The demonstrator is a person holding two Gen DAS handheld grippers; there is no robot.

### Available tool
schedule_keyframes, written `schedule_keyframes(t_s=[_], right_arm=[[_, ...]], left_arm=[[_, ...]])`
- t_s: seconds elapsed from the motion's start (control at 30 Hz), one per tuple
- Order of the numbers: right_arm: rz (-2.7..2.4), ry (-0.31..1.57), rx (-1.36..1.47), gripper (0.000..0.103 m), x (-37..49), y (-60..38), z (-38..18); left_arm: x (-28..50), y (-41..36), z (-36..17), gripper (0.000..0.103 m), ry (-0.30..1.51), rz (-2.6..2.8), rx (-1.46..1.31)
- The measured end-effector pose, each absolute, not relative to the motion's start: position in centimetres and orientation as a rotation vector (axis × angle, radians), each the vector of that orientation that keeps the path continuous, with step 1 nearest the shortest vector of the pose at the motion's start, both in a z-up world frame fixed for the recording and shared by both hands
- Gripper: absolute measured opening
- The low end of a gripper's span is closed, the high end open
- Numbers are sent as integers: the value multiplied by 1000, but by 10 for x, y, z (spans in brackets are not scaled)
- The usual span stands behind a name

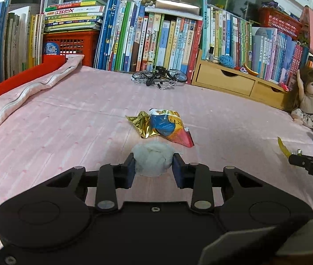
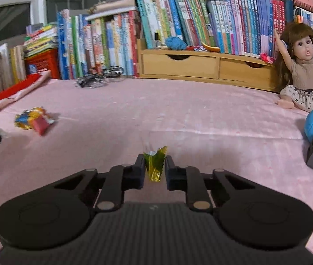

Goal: Collect trash
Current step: 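Grasp the white tissue with the left tool while the right tool grasps the yellow foil triangle, then carry both held items down past the table edge over the bin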

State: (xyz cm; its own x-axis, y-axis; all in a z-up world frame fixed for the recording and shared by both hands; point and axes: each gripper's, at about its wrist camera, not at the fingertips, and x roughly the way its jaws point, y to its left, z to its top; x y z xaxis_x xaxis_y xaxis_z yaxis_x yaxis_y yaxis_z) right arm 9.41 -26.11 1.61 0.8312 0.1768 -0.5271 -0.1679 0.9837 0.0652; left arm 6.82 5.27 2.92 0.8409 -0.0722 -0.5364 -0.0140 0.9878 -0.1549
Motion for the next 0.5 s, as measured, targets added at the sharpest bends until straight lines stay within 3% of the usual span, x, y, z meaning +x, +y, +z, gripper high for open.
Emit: schedule_keyframes(t_s=[0.5], right_arm=[[342,518,34,20,2,-221,23]], left_arm=[[-16,28,37,32,508,-96,-166]])
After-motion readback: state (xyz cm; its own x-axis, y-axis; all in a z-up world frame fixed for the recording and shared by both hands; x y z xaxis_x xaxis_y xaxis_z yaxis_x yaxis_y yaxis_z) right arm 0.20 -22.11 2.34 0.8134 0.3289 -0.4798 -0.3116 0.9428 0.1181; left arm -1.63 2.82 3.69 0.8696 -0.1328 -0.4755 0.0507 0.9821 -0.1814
